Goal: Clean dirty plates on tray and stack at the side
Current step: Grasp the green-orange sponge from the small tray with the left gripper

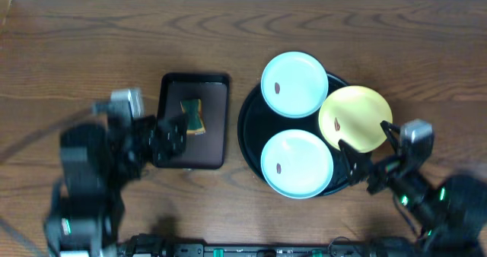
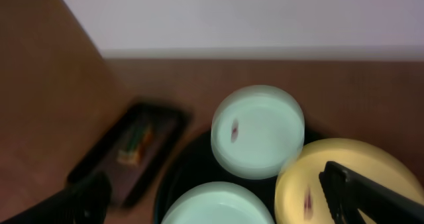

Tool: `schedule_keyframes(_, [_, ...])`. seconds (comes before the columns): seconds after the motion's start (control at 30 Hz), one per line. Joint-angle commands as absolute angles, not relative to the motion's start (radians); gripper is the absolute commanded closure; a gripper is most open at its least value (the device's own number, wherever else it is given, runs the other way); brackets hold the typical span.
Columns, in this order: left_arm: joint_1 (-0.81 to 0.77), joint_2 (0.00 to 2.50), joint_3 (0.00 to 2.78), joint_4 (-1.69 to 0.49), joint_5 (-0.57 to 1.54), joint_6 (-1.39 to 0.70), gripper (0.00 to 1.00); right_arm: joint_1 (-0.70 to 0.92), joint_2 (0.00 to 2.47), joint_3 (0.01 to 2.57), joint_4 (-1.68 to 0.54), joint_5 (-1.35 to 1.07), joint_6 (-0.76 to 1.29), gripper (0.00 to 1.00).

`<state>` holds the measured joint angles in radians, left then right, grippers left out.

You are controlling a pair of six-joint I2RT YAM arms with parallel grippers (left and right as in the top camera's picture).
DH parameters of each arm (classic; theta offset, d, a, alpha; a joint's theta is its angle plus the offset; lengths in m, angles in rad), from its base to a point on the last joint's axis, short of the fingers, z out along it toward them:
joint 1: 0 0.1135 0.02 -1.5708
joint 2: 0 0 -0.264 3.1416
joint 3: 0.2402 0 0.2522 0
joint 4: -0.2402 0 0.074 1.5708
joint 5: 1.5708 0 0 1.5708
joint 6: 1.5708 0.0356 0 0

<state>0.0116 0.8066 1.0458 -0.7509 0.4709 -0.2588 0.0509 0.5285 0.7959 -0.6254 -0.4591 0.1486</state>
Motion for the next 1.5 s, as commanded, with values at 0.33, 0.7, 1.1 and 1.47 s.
schedule_keyframes(0.33, [0.015,1.311,1.283,-1.080,0.476,-0.128,0.19,0.049,1.244,1.366,-0.983,-0.614,0.119,0.01])
schedule_keyframes(0.7, [-0.112,1.631,1.190,-0.921,0.031,-0.245,0.47,0.151,1.362,1.365,-1.074,-0.497,0.118,0.21])
schedule_keyframes(1.1, [-0.173,1.949,1.190,-0.704,-0.015,-0.293,0.66,0.270,1.362,1.365,-1.074,-0.474,0.118,0.21])
schedule_keyframes(1.47, [-0.160,1.859,1.241,-0.853,0.104,-0.263,0.39,0.270,1.362,1.365,-1.071,-0.475,0.119,0.21])
